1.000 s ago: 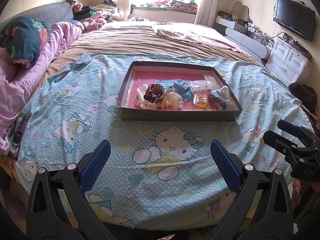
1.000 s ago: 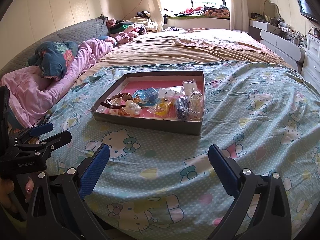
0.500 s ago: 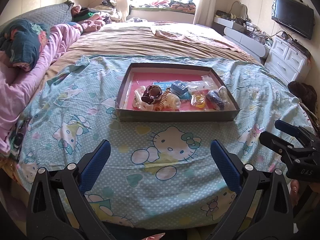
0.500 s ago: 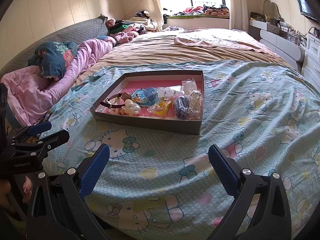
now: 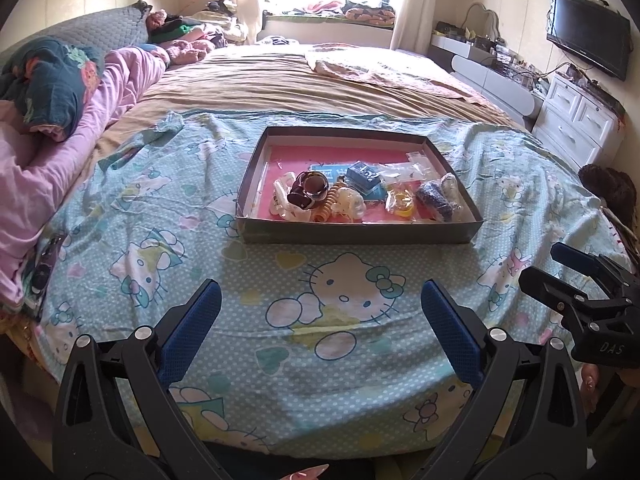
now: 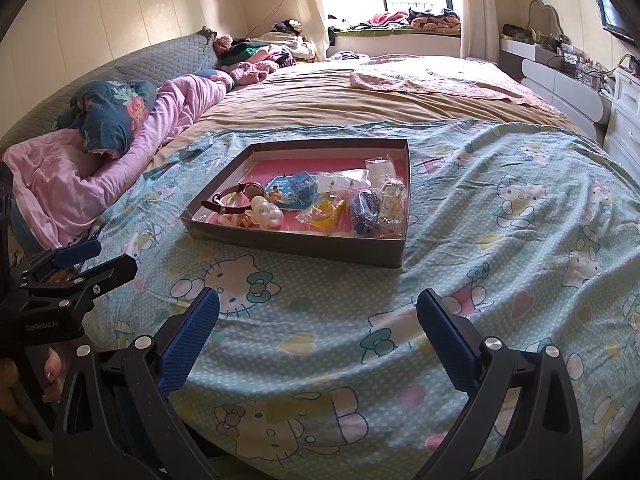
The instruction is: Organize jewelry
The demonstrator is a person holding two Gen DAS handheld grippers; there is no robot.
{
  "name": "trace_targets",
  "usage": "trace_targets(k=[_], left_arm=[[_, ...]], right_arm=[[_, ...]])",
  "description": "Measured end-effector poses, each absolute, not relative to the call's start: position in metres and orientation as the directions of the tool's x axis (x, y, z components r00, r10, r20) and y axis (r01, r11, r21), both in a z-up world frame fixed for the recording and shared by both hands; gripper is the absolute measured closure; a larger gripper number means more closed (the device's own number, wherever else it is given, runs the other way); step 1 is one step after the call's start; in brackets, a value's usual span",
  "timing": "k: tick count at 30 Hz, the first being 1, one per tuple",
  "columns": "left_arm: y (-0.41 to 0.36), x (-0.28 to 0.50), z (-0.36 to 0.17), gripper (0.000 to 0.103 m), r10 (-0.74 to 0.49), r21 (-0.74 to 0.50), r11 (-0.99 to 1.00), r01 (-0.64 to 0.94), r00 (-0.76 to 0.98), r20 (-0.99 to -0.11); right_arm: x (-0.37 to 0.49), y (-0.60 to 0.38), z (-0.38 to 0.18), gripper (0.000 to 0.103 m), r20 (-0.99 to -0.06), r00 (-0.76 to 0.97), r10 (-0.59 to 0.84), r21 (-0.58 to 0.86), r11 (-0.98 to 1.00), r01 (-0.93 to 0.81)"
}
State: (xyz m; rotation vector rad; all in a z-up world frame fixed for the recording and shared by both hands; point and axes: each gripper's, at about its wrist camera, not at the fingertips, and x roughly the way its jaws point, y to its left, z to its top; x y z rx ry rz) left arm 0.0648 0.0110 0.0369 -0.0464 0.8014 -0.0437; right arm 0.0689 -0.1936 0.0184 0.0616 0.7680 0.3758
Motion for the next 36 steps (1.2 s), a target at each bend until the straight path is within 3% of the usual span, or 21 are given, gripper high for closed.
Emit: trace_targets(k=[29,36], left_arm=[[0.015,0.065,0.030,0.009,-0.075,-0.086,0.996,0.018,0.681,-0.728],[0.032,0.072,0.013,0.009,-0.054,-0.118,0.991,-0.056,0.644,-0.763]], right_arm=[[0.071,-0.191,0.015,0.005,-0.674,0.655,0.340,0.171,0.935,-0.310],[0.080,-0.199,0.011,0.005,-0.682,0.666,0.301,0.151,0.950,-0.275]])
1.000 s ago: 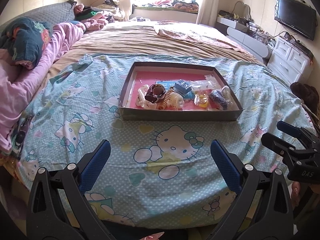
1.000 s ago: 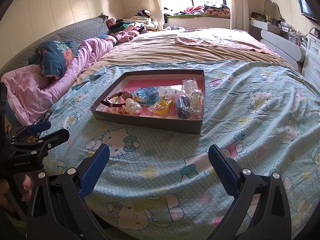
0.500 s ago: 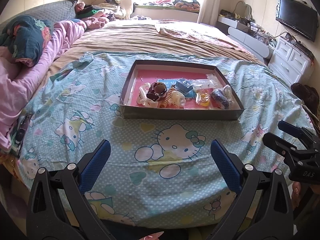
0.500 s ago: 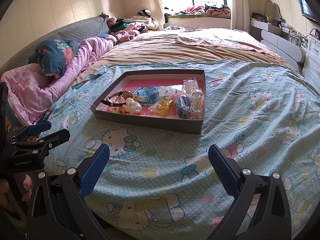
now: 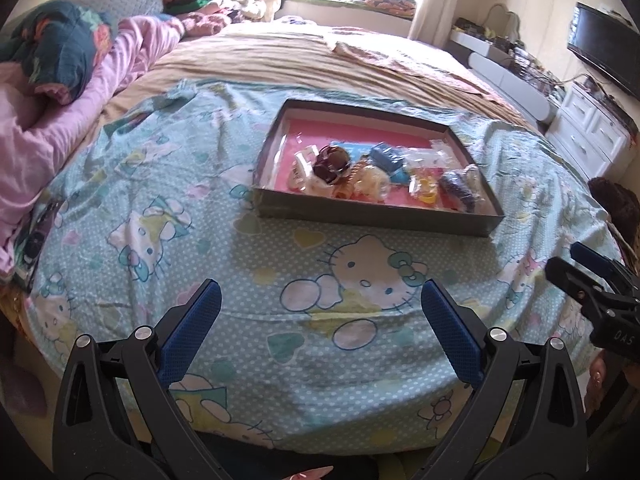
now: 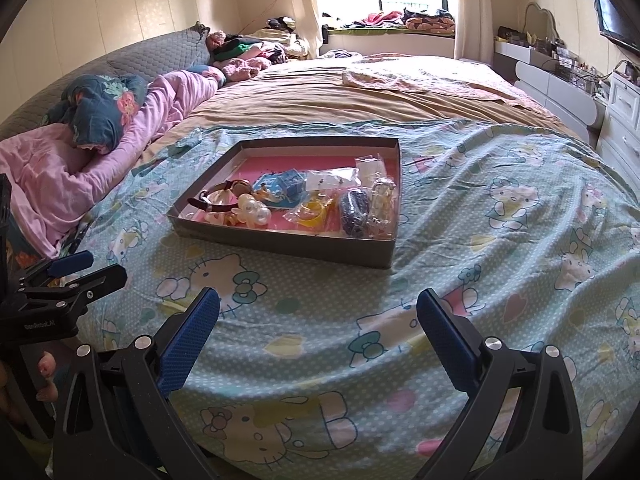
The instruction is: Organize jewelry
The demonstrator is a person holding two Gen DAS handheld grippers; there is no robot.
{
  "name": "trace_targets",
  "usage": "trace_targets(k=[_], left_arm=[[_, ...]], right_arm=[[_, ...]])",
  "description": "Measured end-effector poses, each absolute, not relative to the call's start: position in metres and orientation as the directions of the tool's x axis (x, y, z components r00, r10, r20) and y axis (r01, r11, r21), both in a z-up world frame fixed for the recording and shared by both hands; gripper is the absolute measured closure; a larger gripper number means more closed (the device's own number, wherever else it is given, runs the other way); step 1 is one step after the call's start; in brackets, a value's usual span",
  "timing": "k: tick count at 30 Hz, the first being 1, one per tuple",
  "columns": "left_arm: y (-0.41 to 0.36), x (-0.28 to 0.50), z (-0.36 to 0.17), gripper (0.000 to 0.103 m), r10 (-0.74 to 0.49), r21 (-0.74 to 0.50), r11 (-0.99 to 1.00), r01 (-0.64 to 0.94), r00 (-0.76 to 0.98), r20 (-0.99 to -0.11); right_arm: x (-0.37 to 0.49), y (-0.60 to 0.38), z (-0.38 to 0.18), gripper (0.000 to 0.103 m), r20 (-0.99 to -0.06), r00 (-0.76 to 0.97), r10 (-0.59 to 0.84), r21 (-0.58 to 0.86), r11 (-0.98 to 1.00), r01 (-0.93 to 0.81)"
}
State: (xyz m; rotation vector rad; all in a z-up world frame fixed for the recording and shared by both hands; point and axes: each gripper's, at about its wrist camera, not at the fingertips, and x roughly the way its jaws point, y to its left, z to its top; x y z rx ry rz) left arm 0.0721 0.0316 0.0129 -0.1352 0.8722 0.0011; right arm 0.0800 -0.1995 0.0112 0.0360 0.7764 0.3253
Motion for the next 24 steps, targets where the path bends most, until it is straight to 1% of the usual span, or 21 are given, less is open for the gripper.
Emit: trace_targets(k=[2,5,9,14,16,19,21,24], left_arm=[[0.041,0.078,0.008,0.009,-0.040,-0.133,0.986,-0.103,0.627,-0.778],[0.060,0.092,0.001,0.009,0.043,-0.091,0.978,-0.190,0.601,-0.798],[0.097,0.118,-0.009,0.009,0.112,-0.063,0.957,-0.282,0.566,-0.817],[0.161,0.171,-0.037,0.009,0.253,0.031,0.901,-0.433,0.466,-0.848],[0.190,0.195,-0.054,0.009,0.274,0.050,0.874,-0.484,0.405,-0.873],[0.221,0.223,-0.074,0.009,0.265,0.042,0.855,-0.518,0.364,-0.893],[0.231,0.233,-0.077,0.008,0.279,0.034,0.847,-0.530,0.390,-0.878],[0.233,0.242,-0.082,0.008,0.337,0.073,0.842,-0.535,0.415,-0.845]], right_arm=[[0.087,-0.208,0.007,0.005,-0.687,0.672,0.276,0.143,0.958,-0.247],[0.100,-0.224,-0.002,0.005,-0.703,0.672,0.234,0.142,0.972,-0.189],[0.127,-0.264,-0.016,0.005,-0.722,0.674,0.155,0.153,0.986,-0.062],[0.185,-0.334,-0.034,0.005,-0.738,0.670,-0.082,0.015,0.990,0.138],[0.209,-0.363,-0.040,0.005,-0.747,0.650,-0.141,-0.007,0.979,0.205],[0.239,-0.400,-0.047,0.005,-0.744,0.624,-0.240,-0.065,0.955,0.289],[0.259,-0.421,-0.053,0.005,-0.746,0.599,-0.290,-0.097,0.938,0.333],[0.278,-0.441,-0.070,0.005,-0.757,0.565,-0.329,-0.131,0.923,0.362]])
